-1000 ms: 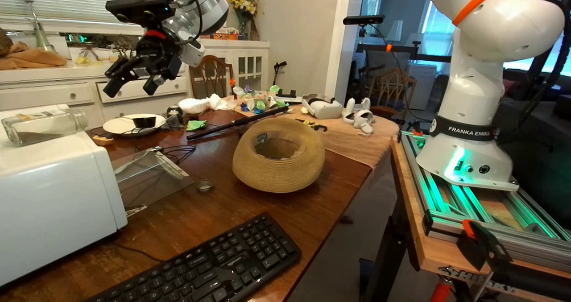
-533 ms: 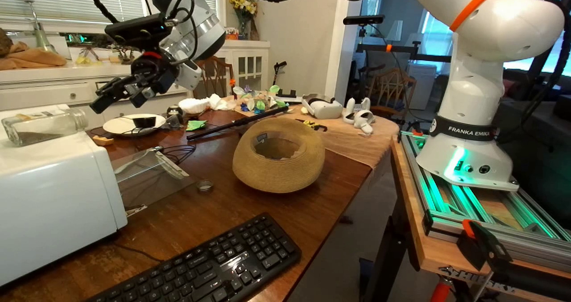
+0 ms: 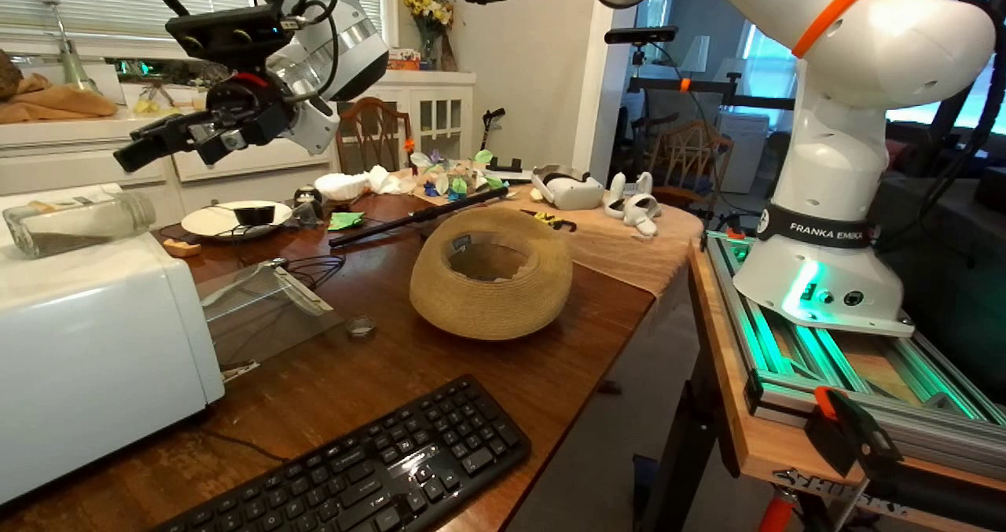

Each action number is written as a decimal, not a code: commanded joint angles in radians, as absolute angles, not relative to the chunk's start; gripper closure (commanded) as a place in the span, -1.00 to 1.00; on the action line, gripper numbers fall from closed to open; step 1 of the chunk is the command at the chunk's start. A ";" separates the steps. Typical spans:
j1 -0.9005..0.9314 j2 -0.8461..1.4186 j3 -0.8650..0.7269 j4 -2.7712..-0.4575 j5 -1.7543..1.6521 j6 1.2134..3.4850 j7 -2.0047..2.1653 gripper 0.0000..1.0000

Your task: Remove the bottle from the top of the oven grill

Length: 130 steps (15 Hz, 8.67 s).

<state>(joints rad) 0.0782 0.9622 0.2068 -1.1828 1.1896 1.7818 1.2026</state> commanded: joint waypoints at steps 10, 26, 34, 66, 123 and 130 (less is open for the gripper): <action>0.130 0.963 0.175 -1.183 1.228 1.990 1.139 -1.00; 0.217 1.101 0.183 -0.966 1.224 2.152 1.211 -1.00; 0.231 1.206 0.152 -0.838 1.188 2.193 1.288 -1.00; 0.305 1.032 -0.356 -0.656 0.277 1.767 1.683 0.52; 0.385 1.465 -0.520 -0.612 0.022 2.066 1.881 0.52; 0.384 1.488 -0.533 -0.588 0.018 2.023 1.895 0.52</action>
<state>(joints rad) 0.3932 1.4529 -0.5210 -0.6389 0.0256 2.0453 1.8660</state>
